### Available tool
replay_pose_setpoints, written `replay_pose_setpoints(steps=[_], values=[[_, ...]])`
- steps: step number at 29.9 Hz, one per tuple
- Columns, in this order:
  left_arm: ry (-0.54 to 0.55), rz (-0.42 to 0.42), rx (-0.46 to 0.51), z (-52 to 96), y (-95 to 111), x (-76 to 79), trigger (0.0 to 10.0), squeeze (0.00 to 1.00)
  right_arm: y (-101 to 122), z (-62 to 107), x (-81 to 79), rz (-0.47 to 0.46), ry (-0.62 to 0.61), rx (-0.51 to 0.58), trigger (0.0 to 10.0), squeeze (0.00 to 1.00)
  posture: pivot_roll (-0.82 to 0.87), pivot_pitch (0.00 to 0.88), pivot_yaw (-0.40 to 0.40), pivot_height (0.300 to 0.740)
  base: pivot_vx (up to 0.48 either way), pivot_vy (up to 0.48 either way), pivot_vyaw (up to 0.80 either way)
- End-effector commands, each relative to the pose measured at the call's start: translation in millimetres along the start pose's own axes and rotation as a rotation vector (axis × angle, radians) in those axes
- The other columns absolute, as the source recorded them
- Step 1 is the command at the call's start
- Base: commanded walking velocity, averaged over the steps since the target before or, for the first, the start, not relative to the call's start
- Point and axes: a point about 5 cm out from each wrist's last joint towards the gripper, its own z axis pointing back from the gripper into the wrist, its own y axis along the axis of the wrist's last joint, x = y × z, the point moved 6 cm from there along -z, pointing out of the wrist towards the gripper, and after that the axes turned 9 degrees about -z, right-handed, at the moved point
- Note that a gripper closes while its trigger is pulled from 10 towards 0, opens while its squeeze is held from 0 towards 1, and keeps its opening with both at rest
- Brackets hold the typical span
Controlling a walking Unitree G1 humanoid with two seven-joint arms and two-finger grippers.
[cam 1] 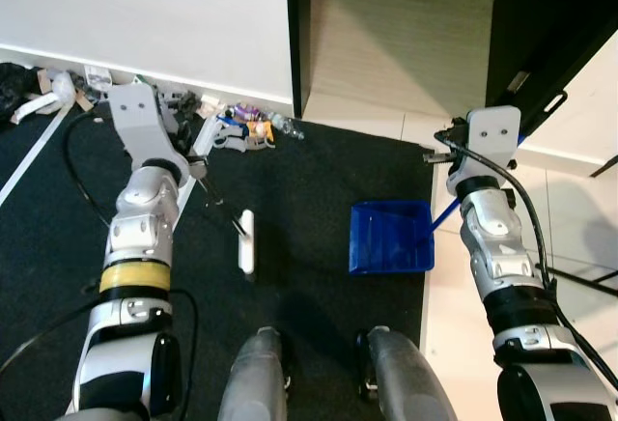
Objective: Sweep floor
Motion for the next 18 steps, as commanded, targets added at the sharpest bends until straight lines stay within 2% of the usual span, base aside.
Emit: replay_pose_setpoints(steps=[1, 3, 4, 5, 11, 15, 18], values=[[0.014, -0.021, 0.083, 3.4, 26.3, -11.7, 10.0, 0.00, -11.3, 4.7, 6.6, 0.016, -0.011, -0.040, 10.0, 0.00, -0.02, 0.110, -0.020, 0.740, 0.000, 0.000, 0.00], [-0.012, -0.016, 0.115, 6.0, 39.8, -8.2, 10.0, 0.00, -12.0, 5.3, 14.1, 0.027, -0.034, -0.042, 10.0, 0.00, -0.02, 0.101, -0.019, 0.740, 0.000, 0.000, 0.00], [-0.012, -0.016, 0.115, 6.0, 39.8, -8.2, 10.0, 0.00, -12.0, 5.3, 14.1, 0.027, -0.034, -0.042, 10.0, 0.00, -0.02, 0.101, -0.019, 0.740, 0.000, 0.000, 0.00], [-0.034, -0.010, 0.121, 7.5, 44.5, -2.2, 10.0, 0.00, -11.7, 5.4, 23.6, 0.039, -0.066, -0.040, 10.0, 0.00, -0.02, 0.094, -0.013, 0.740, 0.000, 0.000, 0.00], [-0.014, 0.028, 0.078, 6.8, 37.0, 0.1, 10.0, 0.00, -11.5, 3.3, 50.0, 0.077, -0.172, -0.051, 10.0, 0.00, -0.03, 0.088, 0.014, 0.740, 0.000, 0.000, 0.00], [-0.014, 0.013, 0.075, 6.7, 36.0, 3.6, 10.0, 0.00, -10.4, 2.5, 57.7, 0.085, -0.200, -0.054, 10.0, 0.00, -0.03, 0.083, 0.021, 0.740, 0.000, 0.000, 0.00], [-0.070, -0.003, 0.085, 12.3, 36.2, 21.8, 10.0, 0.00, -2.5, -1.2, 51.6, 0.060, -0.155, -0.023, 10.0, 0.00, -0.04, 0.076, 0.025, 0.740, 0.000, 0.000, 0.00]])
